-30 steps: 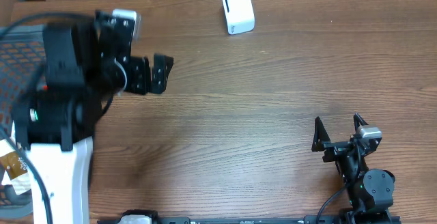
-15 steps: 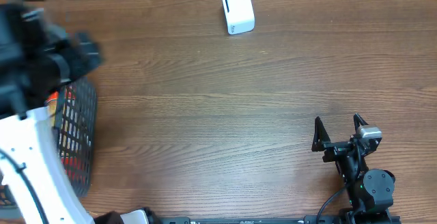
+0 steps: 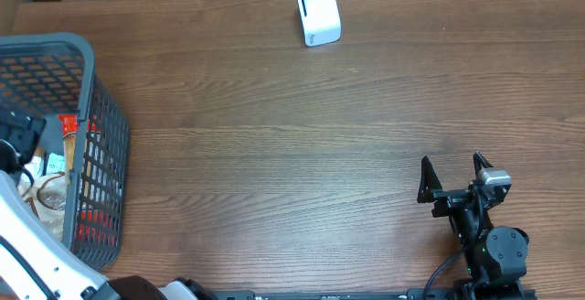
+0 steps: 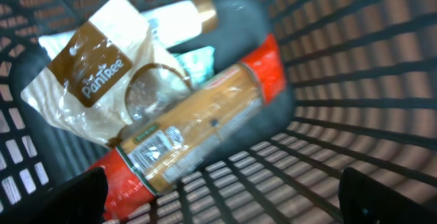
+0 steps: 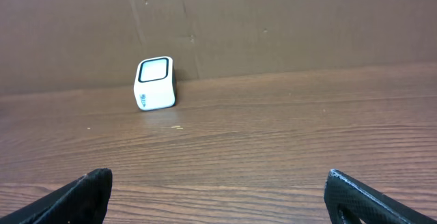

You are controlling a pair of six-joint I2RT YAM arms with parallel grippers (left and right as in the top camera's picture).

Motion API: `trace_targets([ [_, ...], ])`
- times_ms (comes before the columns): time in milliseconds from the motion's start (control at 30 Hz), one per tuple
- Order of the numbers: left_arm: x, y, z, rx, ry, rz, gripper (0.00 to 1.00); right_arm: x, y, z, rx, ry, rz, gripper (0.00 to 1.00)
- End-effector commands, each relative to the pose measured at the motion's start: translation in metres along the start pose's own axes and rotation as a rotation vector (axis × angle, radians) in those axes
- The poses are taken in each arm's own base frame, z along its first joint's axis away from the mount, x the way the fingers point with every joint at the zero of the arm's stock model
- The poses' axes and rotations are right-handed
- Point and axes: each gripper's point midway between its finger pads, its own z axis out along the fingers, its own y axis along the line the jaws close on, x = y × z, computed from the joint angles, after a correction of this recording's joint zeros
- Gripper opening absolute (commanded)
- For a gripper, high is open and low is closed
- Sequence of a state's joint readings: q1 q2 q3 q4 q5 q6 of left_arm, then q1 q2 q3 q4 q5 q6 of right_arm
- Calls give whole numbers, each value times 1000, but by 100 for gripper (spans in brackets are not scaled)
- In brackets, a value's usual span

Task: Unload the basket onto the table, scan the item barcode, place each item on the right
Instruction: 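Move the left gripper over the grey basket and lower into it, then grasp the San Remo spaghetti pack in the basket with the left gripper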

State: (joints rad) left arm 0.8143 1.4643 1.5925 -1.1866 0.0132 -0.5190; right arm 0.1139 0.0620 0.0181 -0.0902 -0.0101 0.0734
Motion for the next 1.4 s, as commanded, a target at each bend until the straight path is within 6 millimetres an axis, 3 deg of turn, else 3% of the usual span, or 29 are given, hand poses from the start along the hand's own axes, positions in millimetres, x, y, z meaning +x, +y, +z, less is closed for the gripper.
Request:
trace_targets([
  [0,8,15,18,-45,15,70,100,3,-1,1,6,3,-7,100],
  [167,16,18,48,-58,72,201,100,3,-1,1,6,3,-7,100],
  [700,62,46,153,-187,416,279,100,3,-1,1,6,3,-7,100],
  [933,71,51,172,-205,468,277,98,3,-1,1,6,2,-7,100],
  [1100,69,44,175,-167,456,272,93,3,-1,1,6,3,-7,100],
  [1367,79,-2,182,51,463,429,95,3,-1,1,6,2,-7,100],
])
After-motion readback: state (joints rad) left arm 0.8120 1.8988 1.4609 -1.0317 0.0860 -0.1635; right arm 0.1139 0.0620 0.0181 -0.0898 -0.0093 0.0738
